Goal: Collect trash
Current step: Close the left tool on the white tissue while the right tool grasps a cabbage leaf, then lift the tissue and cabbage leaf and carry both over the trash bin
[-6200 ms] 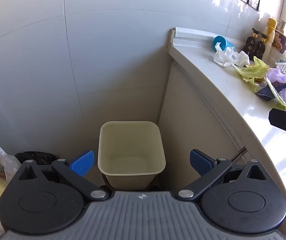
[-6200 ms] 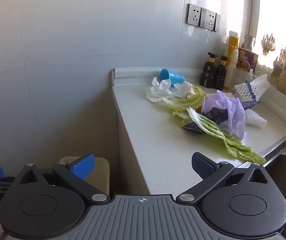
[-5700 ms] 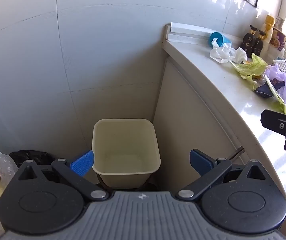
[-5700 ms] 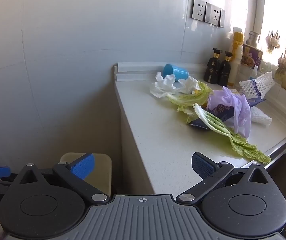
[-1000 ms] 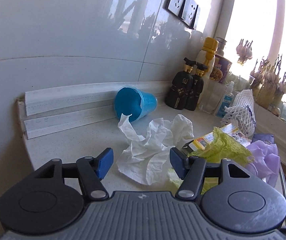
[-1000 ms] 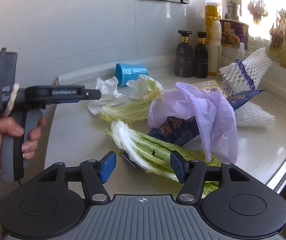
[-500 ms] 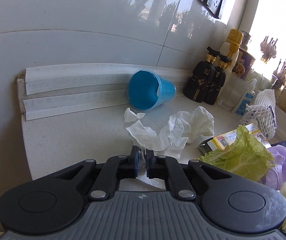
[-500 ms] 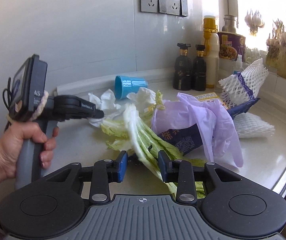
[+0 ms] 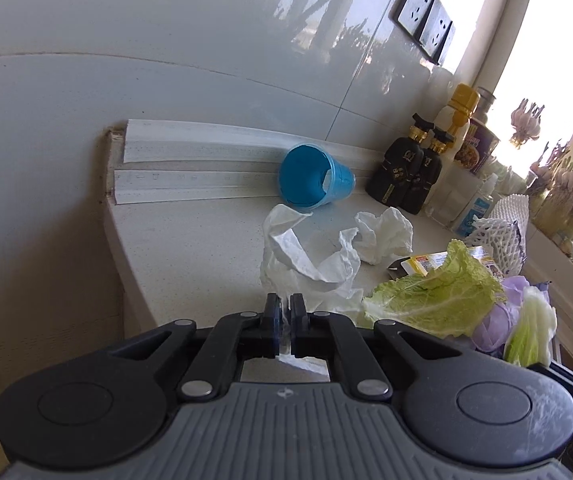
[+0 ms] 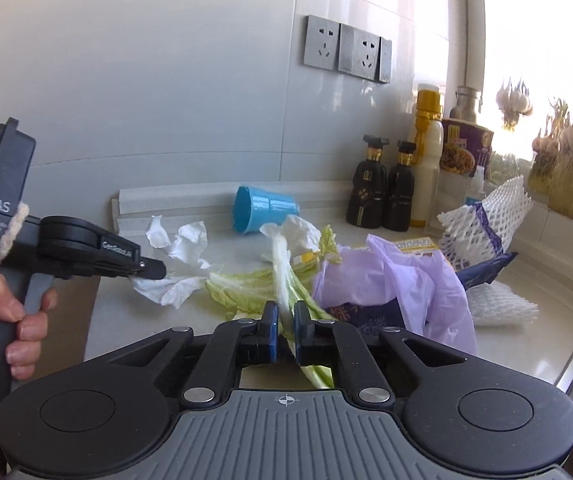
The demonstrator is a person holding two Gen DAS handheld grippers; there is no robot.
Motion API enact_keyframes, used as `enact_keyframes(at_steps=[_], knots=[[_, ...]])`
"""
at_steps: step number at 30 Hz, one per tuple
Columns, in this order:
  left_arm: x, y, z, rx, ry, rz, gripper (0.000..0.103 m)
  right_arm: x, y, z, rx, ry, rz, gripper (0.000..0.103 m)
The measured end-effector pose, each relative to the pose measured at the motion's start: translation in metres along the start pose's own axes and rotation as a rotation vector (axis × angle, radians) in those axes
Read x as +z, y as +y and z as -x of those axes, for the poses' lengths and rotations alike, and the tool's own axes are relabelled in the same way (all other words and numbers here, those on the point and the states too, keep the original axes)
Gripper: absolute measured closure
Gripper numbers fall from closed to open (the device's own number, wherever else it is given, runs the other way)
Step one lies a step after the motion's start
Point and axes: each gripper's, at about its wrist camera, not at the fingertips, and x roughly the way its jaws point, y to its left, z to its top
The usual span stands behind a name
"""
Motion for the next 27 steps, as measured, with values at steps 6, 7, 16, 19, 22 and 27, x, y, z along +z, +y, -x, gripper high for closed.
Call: enact_keyframes(at_steps=[6,7,16,19,22,27], knots=[[-0.006,0.009,0.039,-0.019,-0.03,0.006,0.099,0.01,-0.006,0.012,-0.001,-0.04,-0.035,0.099],[-0.007,0.011,0.045,-0.02,-0.032,0.007,0.099,0.011,-0.007,0.014,0.001,-0.046,-0.038,0.099],[-0.021,0.031,0.087,-0.031,-0.045,0.006,0.099,0.028,-0.021,0.041,0.034,-0.129,-0.133,0.099],[-0.025,0.04,0.1,-0.028,-0.044,0.002,0.099,0.035,-0.021,0.053,0.078,-0.163,-0.158,0.099],[-0.029,0.05,0.112,-0.027,-0.053,0.001,0.099,0.042,-0.016,0.064,0.118,-0.189,-0.168,0.099],[-0.041,0.069,0.129,0.005,-0.05,-0.045,0.099,0.065,-0.005,0.08,0.208,-0.226,-0.195,0.099]])
